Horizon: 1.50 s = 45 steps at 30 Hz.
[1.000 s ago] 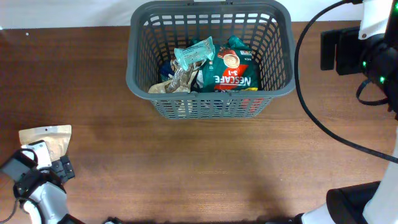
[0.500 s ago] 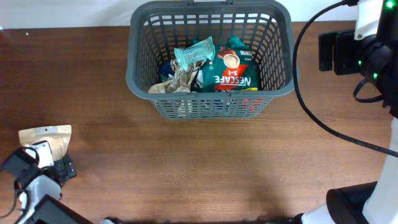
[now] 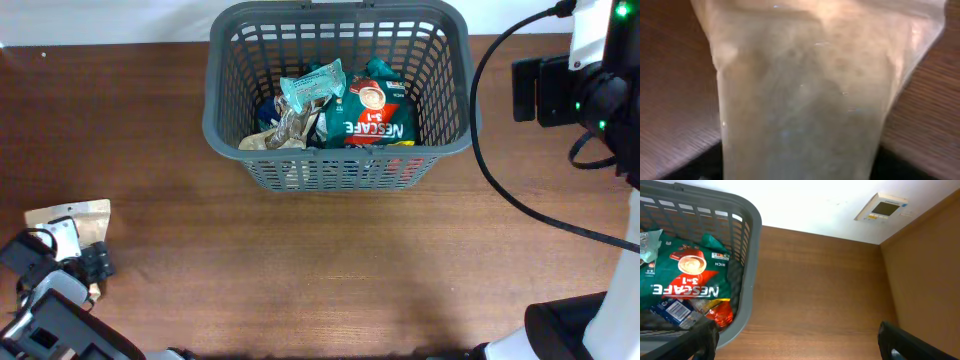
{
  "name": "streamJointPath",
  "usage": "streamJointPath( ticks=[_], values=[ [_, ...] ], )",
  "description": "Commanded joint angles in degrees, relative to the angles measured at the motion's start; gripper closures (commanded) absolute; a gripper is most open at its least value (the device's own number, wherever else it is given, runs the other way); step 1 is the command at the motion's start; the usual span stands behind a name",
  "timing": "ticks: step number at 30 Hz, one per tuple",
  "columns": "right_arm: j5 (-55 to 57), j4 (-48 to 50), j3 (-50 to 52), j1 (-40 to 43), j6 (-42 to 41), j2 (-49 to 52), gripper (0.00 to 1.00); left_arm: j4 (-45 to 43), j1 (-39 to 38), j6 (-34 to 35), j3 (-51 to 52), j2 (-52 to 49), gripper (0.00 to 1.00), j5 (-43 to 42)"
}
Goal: Pack container
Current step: 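Lower the left gripper onto the beige translucent bag and grasp it, then lift the beige bag into the basket and open the left gripper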
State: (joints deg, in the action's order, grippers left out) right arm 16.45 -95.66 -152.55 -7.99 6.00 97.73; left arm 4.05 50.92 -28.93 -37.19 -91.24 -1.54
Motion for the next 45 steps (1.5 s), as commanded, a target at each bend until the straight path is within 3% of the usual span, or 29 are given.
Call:
streamJointPath(
  ticks=[1,2,11,20,24,29,36,41,45],
  values=[
    [0.70,0.02,0.28,0.24,-0.48,0.13,0.01,0.20,0.26,-0.50,0.11,-1.66,0.91,-0.22],
    [0.70,0.02,0.28,0.24,-0.48,0.13,0.01,0.20,0.26,-0.48,0.11,-1.66,0.98,-0.22],
    [0.24,-0.15,0.28,0.24,-0.52,0.13,0.01,0.33,-0.98,-0.48,-1.07,-0.94,0.98,-0.11],
    [-0.04,-0.13,0.28,0.24,-2.03,0.13,0.01,-0.61,-16.02,-0.46,-18.73,5.51,0.98,2.60],
    [-1.03,-0.13,0.28,0.17,-2.01,0.13,0.01,-1.75,-24.02,-0.44,-32.74,5.55,0.99,-3.56],
    [-1.07,-0.15,0.28,0.17,-2.01,0.13,0.01,-10.56,-34.05,1.27,-45.81,5.20,0.98,-11.28],
    [-1.49,-0.11,0.28,0.17,-2.01,0.13,0.01,-18.91,-50.75,5.68,-56.92,-0.04,0.98,-34.86],
    [-1.46,-0.15,0.28,0.17,-1.99,0.13,0.01,-15.17,-60.83,10.32,-60.15,-8.11,0.98,-41.81],
    [-1.46,-0.37,0.28,0.17,-2.01,0.13,0.01,-3.15,-66.25,9.75,-60.15,-14.19,0.99,-42.62]
  ],
)
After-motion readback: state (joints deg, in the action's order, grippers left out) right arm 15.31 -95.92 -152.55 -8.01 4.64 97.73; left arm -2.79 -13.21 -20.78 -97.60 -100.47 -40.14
